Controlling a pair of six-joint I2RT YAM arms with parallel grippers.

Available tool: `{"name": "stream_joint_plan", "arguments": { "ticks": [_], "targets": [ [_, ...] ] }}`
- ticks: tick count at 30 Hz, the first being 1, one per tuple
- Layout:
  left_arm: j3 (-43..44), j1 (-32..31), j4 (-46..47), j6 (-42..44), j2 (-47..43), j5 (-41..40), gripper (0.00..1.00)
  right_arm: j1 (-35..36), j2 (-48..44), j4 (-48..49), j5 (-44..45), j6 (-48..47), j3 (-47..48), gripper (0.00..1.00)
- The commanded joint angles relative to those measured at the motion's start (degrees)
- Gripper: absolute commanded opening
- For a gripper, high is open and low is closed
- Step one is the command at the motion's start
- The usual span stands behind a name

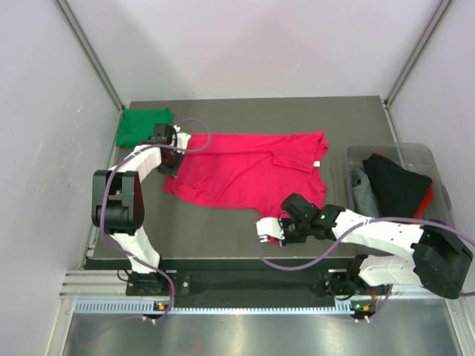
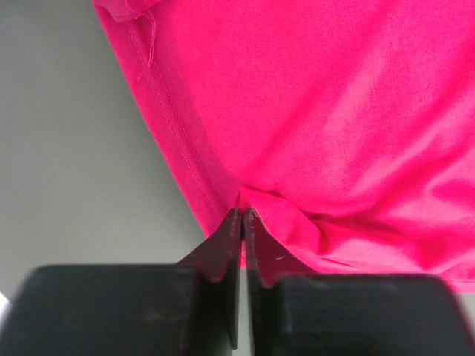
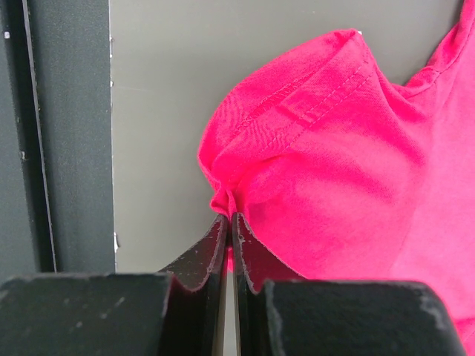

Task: Fold and stack the t-shirts
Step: Fold the tshirt

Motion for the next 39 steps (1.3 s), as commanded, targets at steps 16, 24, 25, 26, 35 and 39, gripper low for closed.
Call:
{"name": "stream_joint_plan", "arguments": {
  "ticks": [16, 24, 25, 26, 35, 39],
  "targets": [
    [-8.45, 1.73, -3.05, 2.81, -17.83, -3.99, 0.0, -15.23, -12.12, -1.84, 0.13, 2.88, 2.63, 0.0],
    [-13.72, 1.73, -3.76, 2.81, -22.58, -3.46, 0.0, -20.25, -15.99, -1.93, 0.04, 5.25, 3.95, 0.0],
    [-14.77, 1.82, -3.59, 2.81, -23.11, -3.54, 0.0, -21.65, -16.34, -1.76, -0.05, 5.6, 4.73, 0.0],
    [-15.39, 1.82, -3.15, 2.81, -23.2, -3.63, 0.0, -22.36, -16.52, -1.76, -0.05, 6.12, 5.35, 0.0],
    [-19.53, 2.17, -0.33, 2.2, -25.13, -4.78, 0.0, -28.95, -16.17, -2.99, 0.65, 6.92, 12.56, 0.0],
    [-20.49, 2.35, 1.94, 2.19, -25.75, -6.44, 0.0, -30.97, -14.51, -1.5, 1.79, 8.67, 14.67, 0.0]
  ]
}}
